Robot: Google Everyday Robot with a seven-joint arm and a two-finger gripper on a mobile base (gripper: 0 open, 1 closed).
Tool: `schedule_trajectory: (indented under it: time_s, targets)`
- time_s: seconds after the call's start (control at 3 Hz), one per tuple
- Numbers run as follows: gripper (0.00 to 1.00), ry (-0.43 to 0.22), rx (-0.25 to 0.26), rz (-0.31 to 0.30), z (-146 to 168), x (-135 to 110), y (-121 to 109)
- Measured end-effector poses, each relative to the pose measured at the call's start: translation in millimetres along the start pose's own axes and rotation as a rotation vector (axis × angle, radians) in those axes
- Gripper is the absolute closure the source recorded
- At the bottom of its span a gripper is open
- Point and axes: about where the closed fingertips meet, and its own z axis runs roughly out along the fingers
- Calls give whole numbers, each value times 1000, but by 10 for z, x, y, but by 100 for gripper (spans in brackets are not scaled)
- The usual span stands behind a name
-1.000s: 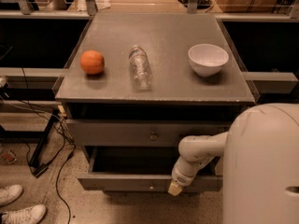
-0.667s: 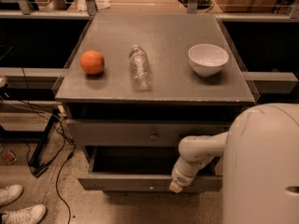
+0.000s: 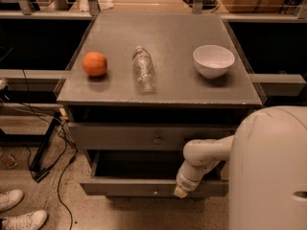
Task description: Open middle drawer
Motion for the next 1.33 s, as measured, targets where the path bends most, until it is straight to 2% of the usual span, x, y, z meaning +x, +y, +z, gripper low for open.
schedule_trajectory:
  time_s: [1.33]
  targets:
    - [100, 5, 7, 12, -147, -60, -143]
